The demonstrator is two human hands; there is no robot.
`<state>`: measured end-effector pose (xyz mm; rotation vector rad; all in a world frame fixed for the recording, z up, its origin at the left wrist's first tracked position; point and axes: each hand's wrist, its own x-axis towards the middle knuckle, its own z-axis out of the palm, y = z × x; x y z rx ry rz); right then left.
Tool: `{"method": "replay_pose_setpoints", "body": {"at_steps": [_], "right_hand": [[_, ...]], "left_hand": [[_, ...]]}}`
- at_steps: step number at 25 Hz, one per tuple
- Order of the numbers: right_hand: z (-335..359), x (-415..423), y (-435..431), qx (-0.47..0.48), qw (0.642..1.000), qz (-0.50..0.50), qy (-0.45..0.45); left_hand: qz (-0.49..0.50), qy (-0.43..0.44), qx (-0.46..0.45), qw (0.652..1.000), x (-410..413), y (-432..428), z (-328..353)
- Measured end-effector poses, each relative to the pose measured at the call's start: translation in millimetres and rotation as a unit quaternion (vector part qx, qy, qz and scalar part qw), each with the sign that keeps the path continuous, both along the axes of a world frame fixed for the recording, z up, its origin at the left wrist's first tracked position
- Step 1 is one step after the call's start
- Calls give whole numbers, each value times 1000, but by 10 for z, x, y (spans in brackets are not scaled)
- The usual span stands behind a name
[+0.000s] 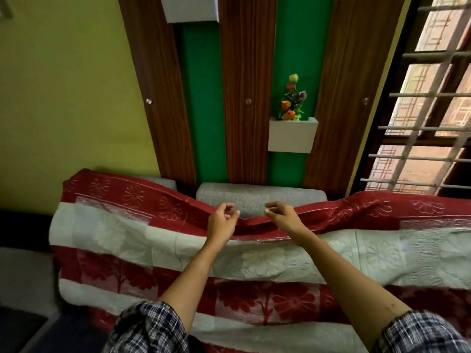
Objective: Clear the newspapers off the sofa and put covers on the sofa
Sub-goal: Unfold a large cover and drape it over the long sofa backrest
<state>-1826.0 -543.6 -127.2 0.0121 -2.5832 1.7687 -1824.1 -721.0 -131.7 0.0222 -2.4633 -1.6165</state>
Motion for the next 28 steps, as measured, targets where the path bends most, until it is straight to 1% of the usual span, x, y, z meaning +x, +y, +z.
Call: {"method": "replay_pose_setpoints", "body": {"at_steps": [2, 4, 5, 8, 12, 14, 16, 17, 19, 21, 23, 28], "right_hand": [[-52, -195, -31, 118, 992, 24, 33], [-100, -377, -65, 241, 967, 73, 41], [-127, -452, -78, 277, 955, 96, 36], [-206, -598, -123, 327, 936, 126, 36], [-223, -713, -124, 363, 921, 139, 39], [-172, -764, -97, 432, 893, 121, 37], [-44, -804, -64, 508, 856, 60, 66], [36, -818, -45, 533, 842, 21, 83], [183, -846, 9, 553, 824, -54, 110], [283, -884, 66, 557, 813, -110, 130], [333, -936, 106, 551, 809, -144, 145], [336, -1148, 110, 507, 820, -192, 182]], "left_hand": [[-47, 17, -134, 990, -252, -5, -91], [-103, 24, -242, 965, -455, 19, -171], [-125, 30, -285, 950, -539, 41, -204], [-156, 45, -379, 911, -743, 90, -303], [-147, 60, -424, 892, -889, 67, -281], [-114, 90, -424, 894, -897, 38, -217], [-59, 137, -401, 904, -896, 25, -93], [-32, 148, -388, 909, -914, 29, -13], [11, 146, -353, 924, -982, 60, 147], [25, 139, -306, 942, -1081, 110, 265], [25, 143, -271, 952, -1195, 157, 312], [44, 156, -246, 955, -1511, 242, 347]]}}
